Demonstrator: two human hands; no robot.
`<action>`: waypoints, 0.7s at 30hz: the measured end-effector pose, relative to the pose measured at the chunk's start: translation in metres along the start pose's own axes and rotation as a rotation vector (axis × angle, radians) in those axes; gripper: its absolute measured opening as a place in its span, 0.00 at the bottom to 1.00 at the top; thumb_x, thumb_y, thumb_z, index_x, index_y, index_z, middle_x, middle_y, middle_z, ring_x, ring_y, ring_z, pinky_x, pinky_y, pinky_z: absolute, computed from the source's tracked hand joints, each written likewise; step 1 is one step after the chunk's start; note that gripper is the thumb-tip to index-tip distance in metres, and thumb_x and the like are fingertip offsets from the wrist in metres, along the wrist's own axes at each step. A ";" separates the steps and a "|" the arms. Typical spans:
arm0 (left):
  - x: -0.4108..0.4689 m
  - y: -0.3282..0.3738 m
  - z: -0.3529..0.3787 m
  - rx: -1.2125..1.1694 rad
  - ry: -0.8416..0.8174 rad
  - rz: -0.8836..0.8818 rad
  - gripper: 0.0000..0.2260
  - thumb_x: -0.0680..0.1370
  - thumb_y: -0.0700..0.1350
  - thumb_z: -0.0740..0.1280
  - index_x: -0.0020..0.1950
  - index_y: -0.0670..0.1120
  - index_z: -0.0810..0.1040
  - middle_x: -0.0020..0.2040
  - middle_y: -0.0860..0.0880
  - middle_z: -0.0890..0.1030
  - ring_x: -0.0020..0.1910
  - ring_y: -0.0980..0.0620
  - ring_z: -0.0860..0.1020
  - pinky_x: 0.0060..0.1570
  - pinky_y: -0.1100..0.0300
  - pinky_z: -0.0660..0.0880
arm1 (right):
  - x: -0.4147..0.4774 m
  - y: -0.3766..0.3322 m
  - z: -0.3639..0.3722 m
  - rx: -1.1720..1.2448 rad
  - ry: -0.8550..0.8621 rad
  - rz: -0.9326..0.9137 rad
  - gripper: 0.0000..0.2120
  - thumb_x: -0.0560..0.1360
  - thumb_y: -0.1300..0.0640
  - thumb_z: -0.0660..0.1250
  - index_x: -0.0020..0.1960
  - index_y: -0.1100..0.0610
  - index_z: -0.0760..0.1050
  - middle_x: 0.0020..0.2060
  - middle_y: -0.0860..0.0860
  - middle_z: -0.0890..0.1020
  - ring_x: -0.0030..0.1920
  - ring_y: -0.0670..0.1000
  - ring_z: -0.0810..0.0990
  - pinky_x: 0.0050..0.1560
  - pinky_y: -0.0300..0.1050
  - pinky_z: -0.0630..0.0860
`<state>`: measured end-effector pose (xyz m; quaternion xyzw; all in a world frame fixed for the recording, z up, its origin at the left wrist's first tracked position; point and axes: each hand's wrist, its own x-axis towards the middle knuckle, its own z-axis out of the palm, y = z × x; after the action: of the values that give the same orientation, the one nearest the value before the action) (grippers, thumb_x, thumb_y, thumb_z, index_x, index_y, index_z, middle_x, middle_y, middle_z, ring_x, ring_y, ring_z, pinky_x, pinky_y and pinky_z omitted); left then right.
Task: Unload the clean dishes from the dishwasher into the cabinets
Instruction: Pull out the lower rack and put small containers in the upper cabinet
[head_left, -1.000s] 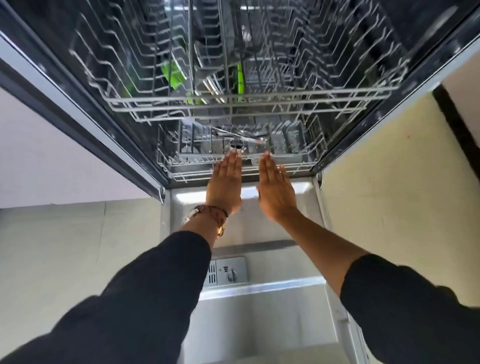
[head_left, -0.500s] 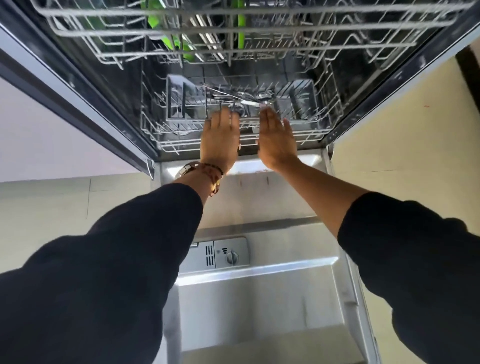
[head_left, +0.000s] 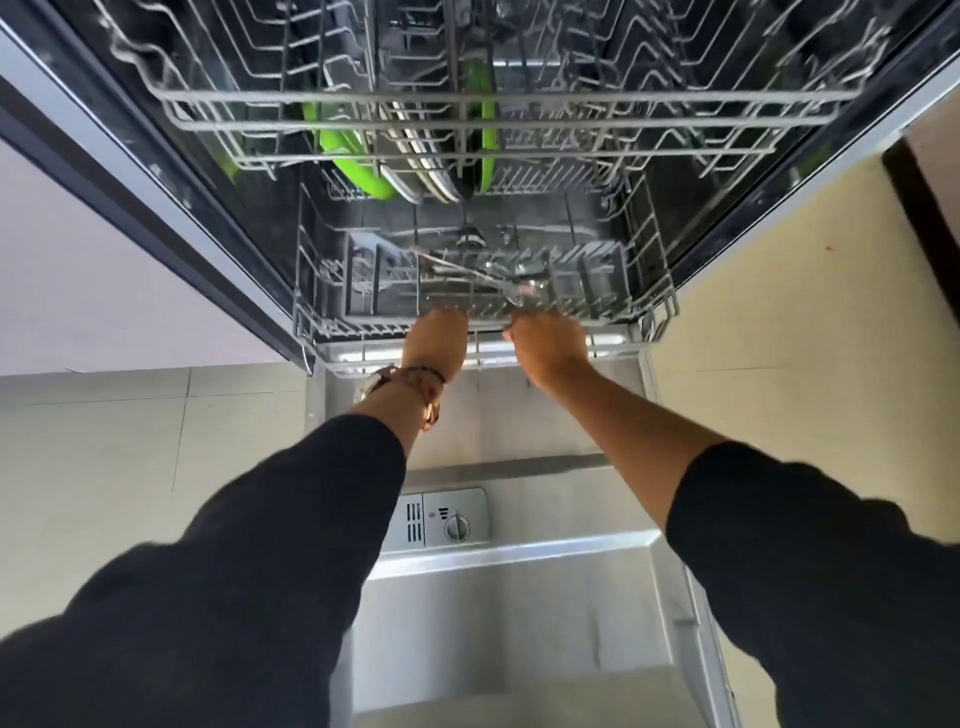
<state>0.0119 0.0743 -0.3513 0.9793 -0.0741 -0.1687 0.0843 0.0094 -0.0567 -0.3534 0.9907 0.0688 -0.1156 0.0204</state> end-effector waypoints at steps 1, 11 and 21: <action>-0.009 0.001 0.003 0.012 -0.018 0.004 0.12 0.80 0.35 0.57 0.59 0.36 0.76 0.56 0.38 0.80 0.56 0.41 0.79 0.55 0.52 0.75 | -0.011 0.000 0.000 -0.012 -0.022 -0.009 0.13 0.80 0.59 0.57 0.60 0.61 0.75 0.56 0.59 0.81 0.57 0.60 0.80 0.55 0.53 0.76; -0.105 0.015 0.031 0.035 -0.136 0.039 0.13 0.81 0.35 0.55 0.62 0.38 0.73 0.58 0.40 0.78 0.57 0.44 0.78 0.57 0.55 0.76 | -0.114 -0.009 0.002 -0.028 -0.088 -0.089 0.09 0.75 0.55 0.66 0.49 0.58 0.81 0.43 0.54 0.85 0.44 0.54 0.85 0.43 0.45 0.79; -0.187 0.032 0.052 0.070 -0.250 0.037 0.14 0.80 0.34 0.52 0.61 0.40 0.73 0.59 0.42 0.78 0.59 0.43 0.77 0.58 0.53 0.75 | -0.197 -0.013 0.038 0.081 -0.119 -0.086 0.19 0.37 0.53 0.82 0.19 0.56 0.74 0.15 0.50 0.73 0.14 0.47 0.74 0.18 0.31 0.67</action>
<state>-0.1840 0.0685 -0.3343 0.9515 -0.1078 -0.2849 0.0433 -0.1906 -0.0723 -0.3446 0.9782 0.1051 -0.1777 -0.0206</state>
